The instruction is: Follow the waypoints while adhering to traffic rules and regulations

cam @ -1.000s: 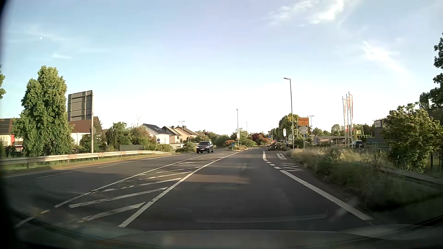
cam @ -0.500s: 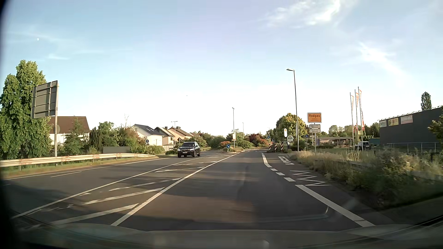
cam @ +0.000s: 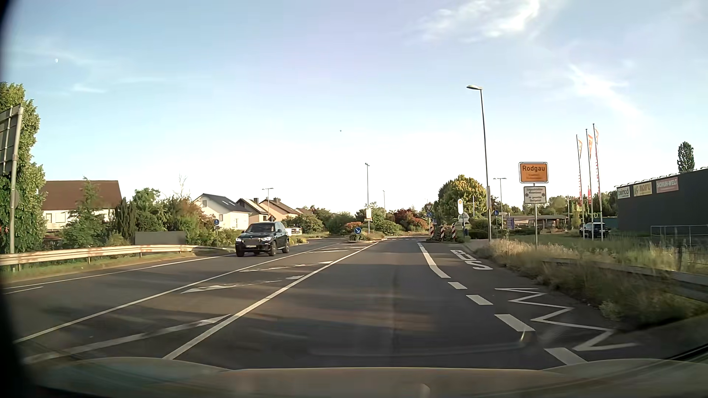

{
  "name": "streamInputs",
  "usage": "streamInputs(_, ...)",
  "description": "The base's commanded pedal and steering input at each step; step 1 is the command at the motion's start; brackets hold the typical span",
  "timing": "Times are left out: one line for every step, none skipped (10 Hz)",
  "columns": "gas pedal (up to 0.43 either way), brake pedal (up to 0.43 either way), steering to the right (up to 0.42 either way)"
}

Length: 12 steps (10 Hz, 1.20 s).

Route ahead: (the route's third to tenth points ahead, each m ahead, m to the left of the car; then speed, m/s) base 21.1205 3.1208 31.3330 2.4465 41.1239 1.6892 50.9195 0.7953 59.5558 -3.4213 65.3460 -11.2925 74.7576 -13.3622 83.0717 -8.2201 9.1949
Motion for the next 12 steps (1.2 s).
streamInputs(0.0,0.03,0.01)
streamInputs(0.0,0.03,0.009)
streamInputs(0.0,0.03,0.01)
streamInputs(0.0,0.03,0.009)
streamInputs(0.0,0.03,0.009)
streamInputs(0.0,0.03,0.01)
streamInputs(0.0,0.03,0.009)
streamInputs(0.0,0.03,0.009)
streamInputs(0.0,0.03,0.01)
streamInputs(0.0,0.03,0.014)
streamInputs(0.0,0.03,0.019)
streamInputs(0.0,0.03,0.02)
